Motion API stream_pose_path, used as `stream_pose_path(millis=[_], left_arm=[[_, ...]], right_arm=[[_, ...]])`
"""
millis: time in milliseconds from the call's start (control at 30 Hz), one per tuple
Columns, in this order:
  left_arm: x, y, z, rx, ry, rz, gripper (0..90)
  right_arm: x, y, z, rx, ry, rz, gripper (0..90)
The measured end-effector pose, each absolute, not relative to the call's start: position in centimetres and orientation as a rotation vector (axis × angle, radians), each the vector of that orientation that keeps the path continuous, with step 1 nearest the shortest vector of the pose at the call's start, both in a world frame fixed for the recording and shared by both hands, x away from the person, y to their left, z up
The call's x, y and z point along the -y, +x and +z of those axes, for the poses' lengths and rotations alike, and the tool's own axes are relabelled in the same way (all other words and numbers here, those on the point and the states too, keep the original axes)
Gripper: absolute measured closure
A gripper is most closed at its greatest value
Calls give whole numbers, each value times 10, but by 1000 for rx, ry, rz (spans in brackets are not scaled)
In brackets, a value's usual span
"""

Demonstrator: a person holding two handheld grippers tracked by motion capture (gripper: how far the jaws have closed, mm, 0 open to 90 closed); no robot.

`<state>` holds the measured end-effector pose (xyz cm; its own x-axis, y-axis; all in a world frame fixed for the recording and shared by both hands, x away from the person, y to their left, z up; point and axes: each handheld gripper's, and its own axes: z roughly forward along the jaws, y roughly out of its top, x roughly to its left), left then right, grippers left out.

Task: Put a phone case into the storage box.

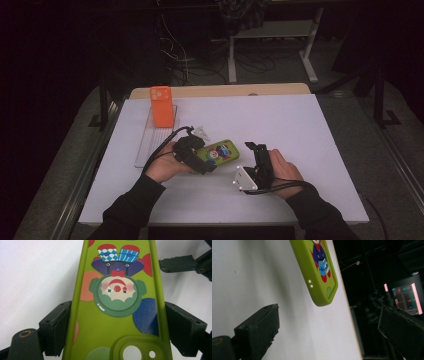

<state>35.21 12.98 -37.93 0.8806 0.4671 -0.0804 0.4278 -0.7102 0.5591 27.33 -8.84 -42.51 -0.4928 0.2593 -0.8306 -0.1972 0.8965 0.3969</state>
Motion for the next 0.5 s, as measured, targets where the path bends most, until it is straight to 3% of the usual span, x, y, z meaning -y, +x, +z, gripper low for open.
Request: stream_pose_path(millis=[500], left_arm=[[-131,352,-372,-646,2449,97,150]], right_arm=[[66,267,-436,-1842,-175,452,85]])
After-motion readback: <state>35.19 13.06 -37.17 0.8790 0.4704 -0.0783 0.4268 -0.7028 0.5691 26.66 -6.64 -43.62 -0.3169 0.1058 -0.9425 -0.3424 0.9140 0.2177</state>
